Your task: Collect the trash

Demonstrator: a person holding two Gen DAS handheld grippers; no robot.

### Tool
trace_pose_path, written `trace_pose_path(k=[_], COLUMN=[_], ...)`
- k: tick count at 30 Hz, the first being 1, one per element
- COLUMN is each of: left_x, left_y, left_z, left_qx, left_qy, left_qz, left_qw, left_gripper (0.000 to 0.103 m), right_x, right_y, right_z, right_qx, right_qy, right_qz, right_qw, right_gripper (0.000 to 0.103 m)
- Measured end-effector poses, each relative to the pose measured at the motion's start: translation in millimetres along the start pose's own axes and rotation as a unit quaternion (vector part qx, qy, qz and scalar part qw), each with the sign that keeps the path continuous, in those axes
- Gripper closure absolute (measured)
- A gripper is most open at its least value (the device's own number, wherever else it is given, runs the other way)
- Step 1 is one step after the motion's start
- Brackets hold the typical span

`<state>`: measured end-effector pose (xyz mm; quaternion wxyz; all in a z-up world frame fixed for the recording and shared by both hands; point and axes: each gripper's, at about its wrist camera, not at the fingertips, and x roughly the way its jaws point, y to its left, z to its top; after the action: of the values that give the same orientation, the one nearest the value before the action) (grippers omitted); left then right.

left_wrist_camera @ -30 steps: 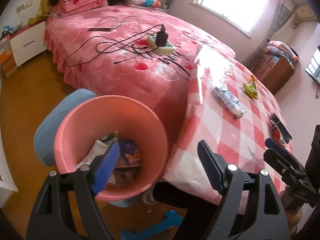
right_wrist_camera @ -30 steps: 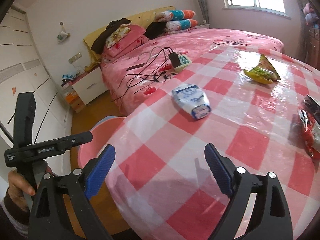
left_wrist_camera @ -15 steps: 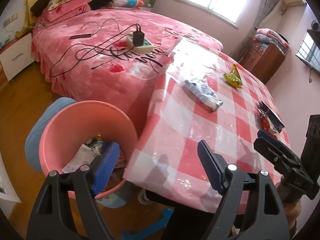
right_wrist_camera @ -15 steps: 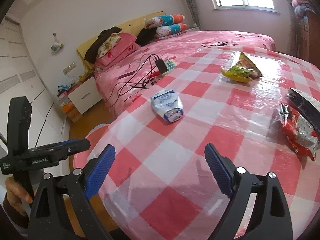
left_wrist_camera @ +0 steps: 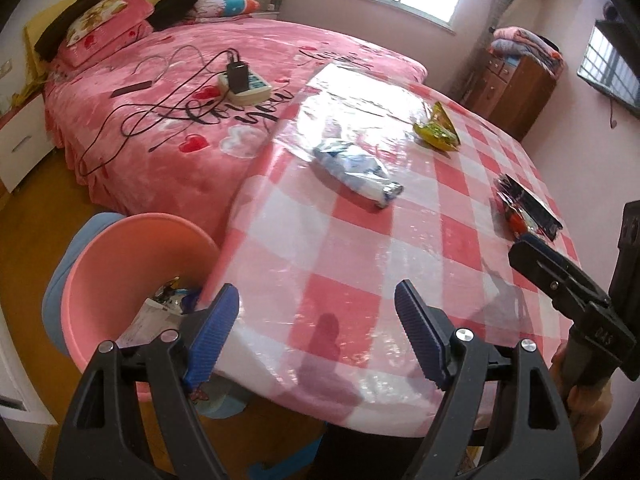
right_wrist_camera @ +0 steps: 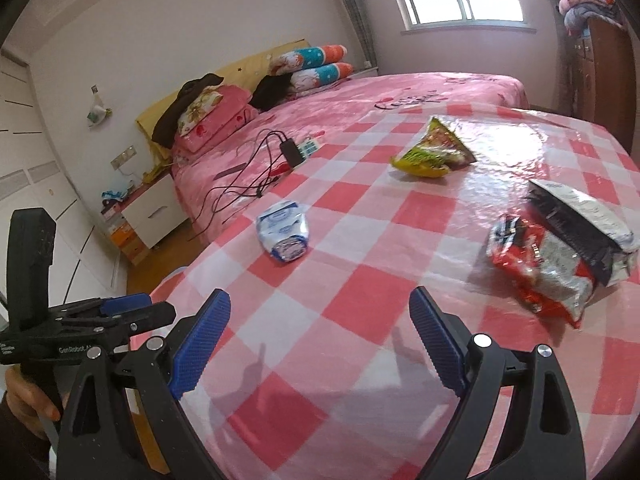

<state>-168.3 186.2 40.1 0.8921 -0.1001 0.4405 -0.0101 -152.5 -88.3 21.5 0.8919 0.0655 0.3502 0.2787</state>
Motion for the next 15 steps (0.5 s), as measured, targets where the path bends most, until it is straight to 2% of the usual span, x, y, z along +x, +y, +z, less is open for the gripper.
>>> trace_pose_path(k=[7, 15], left_x=[8, 20], left_y=[-24, -41], left_z=[3, 8], left_qx=[0.026, 0.027], left_qy=[0.006, 0.018], left_qz=[-0.001, -0.009], left_qw=[0.9996, 0.9994], left_gripper=[0.022, 0.022], right_x=[-12, -28], right_y=[-20, -44], right_z=[3, 9], right_qx=[0.015, 0.033], right_qy=[-0.012, -0.032], right_qz=[-0.007, -0.025], right_qw=[1.0, 0.999], right_gripper=[0.013, 0.013])
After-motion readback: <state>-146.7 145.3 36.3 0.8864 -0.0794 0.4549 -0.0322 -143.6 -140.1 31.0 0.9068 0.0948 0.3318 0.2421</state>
